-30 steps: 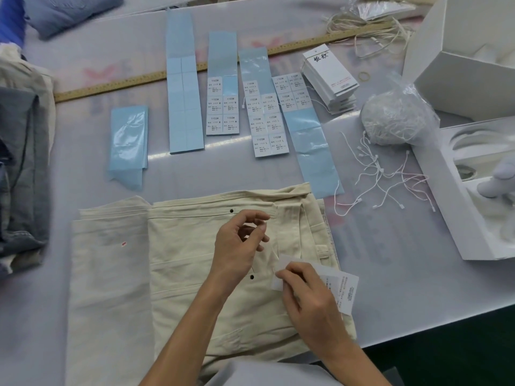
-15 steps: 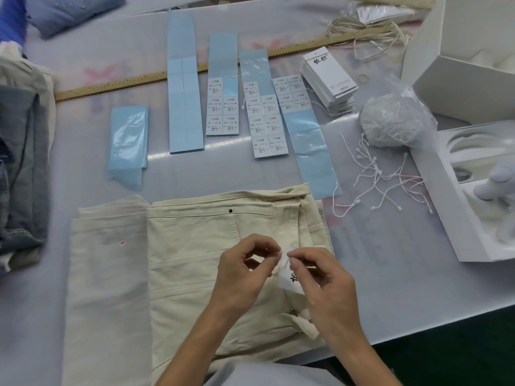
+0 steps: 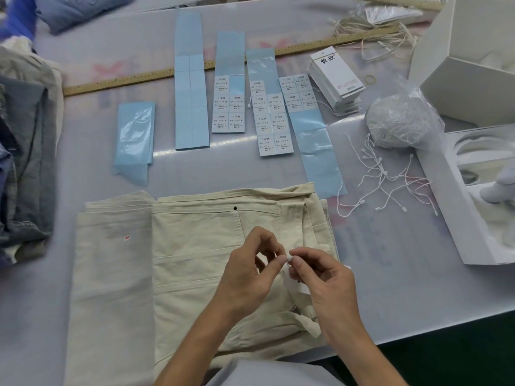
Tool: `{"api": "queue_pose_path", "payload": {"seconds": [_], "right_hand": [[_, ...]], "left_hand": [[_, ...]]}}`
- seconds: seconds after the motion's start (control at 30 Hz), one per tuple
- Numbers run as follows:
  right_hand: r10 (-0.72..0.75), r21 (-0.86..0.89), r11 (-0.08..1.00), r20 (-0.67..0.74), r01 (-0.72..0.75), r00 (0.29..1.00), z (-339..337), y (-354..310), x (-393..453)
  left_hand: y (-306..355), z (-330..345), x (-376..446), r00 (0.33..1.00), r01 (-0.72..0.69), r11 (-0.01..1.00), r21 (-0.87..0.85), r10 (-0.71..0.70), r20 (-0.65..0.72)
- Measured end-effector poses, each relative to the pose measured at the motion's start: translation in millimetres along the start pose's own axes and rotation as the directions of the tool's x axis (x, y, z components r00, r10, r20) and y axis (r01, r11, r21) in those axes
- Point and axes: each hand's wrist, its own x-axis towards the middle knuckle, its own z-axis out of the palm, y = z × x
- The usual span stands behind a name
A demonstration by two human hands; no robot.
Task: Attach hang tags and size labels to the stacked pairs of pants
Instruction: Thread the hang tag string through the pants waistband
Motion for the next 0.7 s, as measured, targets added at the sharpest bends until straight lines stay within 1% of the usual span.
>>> {"api": "queue_pose_path", "payload": {"seconds": [0.1, 0.33, 0.6, 0.7], "right_hand": [[-0.005, -0.031, 1.0, -0.013, 0.005, 1.0, -0.2, -0.3, 0.0], [0.013, -0.019, 1.0, -0.021, -0.014, 1.0, -0.1, -0.5, 0.8], [-0.006, -0.043, 0.999, 0.03, 0.007, 1.0, 3.0, 3.2, 1.0], [0.024, 0.018, 1.0, 0.033, -0.024, 0.999, 1.9, 2.6, 2.6]], "left_hand": [[-1.3, -0.7, 0.1, 1.0, -0.002, 1.0, 0.026, 0.001, 0.031], [-5.3, -0.9, 0.5, 1.0, 0.009, 0.999, 0.036, -0.01, 0.024], [-9.1, -2.8, 3.6, 1.0, -0.007, 0.999, 0.035, 0.007, 0.025], [-11.0, -4.4, 4.9, 1.0, 0.021, 0.999, -0.031, -0.021, 0.004]]}}
